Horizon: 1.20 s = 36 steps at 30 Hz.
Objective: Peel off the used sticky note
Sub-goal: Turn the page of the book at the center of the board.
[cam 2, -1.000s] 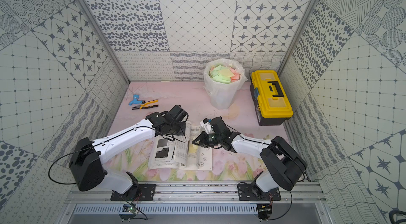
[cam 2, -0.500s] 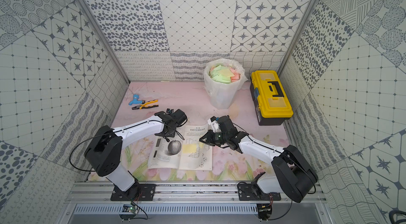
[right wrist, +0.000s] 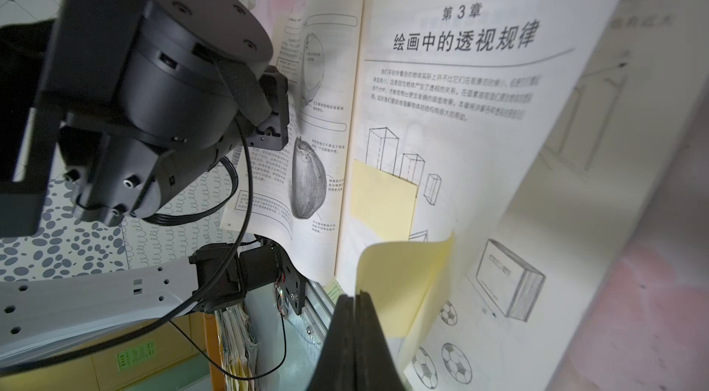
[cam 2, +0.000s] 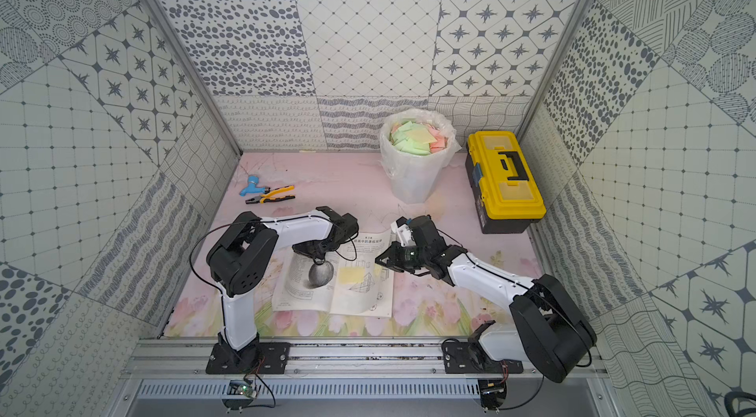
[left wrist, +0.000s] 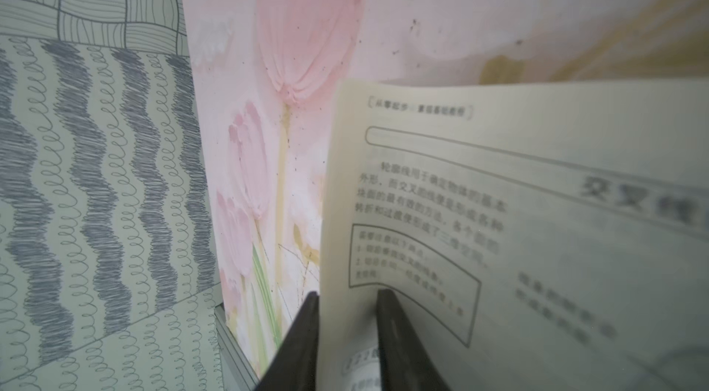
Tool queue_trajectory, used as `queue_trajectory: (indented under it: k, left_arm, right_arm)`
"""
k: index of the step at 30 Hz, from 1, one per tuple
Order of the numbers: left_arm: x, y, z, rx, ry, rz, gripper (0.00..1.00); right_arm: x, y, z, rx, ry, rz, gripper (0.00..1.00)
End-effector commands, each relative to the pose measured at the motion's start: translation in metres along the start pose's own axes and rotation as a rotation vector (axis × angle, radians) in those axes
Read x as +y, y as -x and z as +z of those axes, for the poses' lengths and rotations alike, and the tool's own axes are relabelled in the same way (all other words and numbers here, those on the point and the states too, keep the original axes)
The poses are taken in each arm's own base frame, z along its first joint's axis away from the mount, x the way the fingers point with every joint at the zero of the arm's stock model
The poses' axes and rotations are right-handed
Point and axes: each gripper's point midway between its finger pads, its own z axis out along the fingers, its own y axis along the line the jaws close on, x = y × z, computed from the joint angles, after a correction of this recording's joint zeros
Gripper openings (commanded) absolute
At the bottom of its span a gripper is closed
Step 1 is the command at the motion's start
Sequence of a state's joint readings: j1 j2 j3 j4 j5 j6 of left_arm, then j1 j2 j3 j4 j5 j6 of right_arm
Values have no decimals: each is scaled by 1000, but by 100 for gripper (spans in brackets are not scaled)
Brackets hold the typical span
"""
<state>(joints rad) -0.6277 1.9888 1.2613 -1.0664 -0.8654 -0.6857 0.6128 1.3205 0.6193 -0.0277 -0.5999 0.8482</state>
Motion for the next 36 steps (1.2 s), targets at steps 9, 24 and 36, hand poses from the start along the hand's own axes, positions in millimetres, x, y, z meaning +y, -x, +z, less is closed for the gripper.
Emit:
queue_trajectory:
  k: [9, 24, 36]
  left_arm:
    - [22, -1, -15, -19, -10, -30, 71]
    - [32, 19, -90, -205, -473, -271, 68]
    - [-47, 27, -208, -281, -1203, -168, 60]
  right_arm:
    - [4, 2, -6, -20, 22, -27, 2]
    - [3, 3, -2, -15, 30, -20, 2]
    - [0, 3, -3, -25, 18, -10, 2]
